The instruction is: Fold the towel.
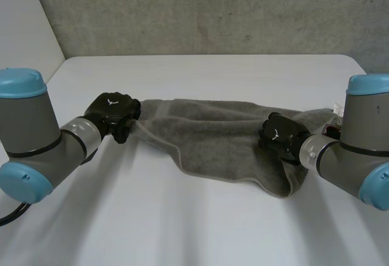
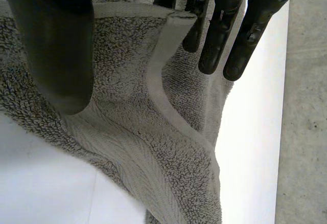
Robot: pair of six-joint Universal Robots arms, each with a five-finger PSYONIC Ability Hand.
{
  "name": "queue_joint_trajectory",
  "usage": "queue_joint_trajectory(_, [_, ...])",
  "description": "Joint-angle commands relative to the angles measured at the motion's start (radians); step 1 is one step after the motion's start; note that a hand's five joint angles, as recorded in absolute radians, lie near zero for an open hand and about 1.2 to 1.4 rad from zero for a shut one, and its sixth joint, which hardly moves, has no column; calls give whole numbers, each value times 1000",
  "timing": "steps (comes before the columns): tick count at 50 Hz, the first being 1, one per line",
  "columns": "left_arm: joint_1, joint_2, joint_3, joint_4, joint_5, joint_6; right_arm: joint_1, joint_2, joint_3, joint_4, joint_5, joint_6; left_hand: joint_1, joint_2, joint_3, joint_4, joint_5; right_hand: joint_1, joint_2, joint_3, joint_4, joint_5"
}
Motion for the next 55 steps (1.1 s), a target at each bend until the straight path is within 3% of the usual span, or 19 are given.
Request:
queue_joint_trajectory(1, [0, 0, 0, 0, 0, 0, 0, 7, 24, -5, -9, -9, -37, -72, -146, -120, -275, 31, 56, 38, 40, 27])
queue_joint_trajectory(6, [0, -1, 0, 0, 0, 0, -2, 14, 32, -8, -13, -9, -37, -72, -146, -120, -275, 70, 95, 77, 78, 66])
queue_joint_trajectory(8, [0, -1, 0, 1, 0, 0, 0, 14, 33, -11, -13, -9, -37, -72, -146, -120, -275, 202, 227, 209, 210, 198])
queue_joint_trajectory(10, [0, -1, 0, 0, 0, 0, -2, 14, 32, -19, -12, -9, -37, -72, -146, -120, -275, 547, 572, 553, 555, 542])
queue_joint_trajectory(15, [0, 0, 0, 0, 0, 0, 3, 13, 21, -11, -9, -3, -37, -72, -146, -120, -275, 875, 900, 882, 883, 871])
queue_joint_trajectory(22, [2, 5, 3, -2, -2, -2, 1, -25, -6, -14, -13, 104, -37, -72, -146, -120, -275, 876, 901, 883, 885, 872])
queue_joint_trajectory(24, [6, 14, 6, -2, -2, -5, -10, -111, -60, -22, -27, 318, -37, -72, -146, -120, -275, 876, 901, 883, 885, 872])
queue_joint_trajectory(25, [6, 14, 6, -2, -2, -5, -10, -111, -60, -22, -27, 319, -37, -72, -146, -120, -275, 876, 901, 883, 885, 872])
queue_joint_trajectory(29, [15, 23, 14, -3, -5, -8, -104, -220, -117, -33, -59, 634, -37, -72, -146, -120, -275, 876, 901, 883, 885, 872])
queue_joint_trajectory(32, [24, 50, 20, -5, -8, -24, -166, -283, -140, -31, -62, 751, -37, -72, -146, -120, -275, 876, 901, 883, 885, 872])
queue_joint_trajectory(43, [94, 199, 48, -5, -3, -209, -269, -420, -169, 59, -41, 804, -37, -72, -146, -120, -275, 876, 901, 883, 885, 872])
queue_joint_trajectory(48, [135, 334, 74, -26, 2, -326, -290, -493, -264, 217, -43, 805, -37, -72, -146, -120, -275, 876, 901, 883, 885, 872])
queue_joint_trajectory(55, [132, 379, 130, -119, 3, -347, -309, -478, -358, 393, -59, 790, -37, -72, -146, -120, -275, 876, 901, 883, 885, 872])
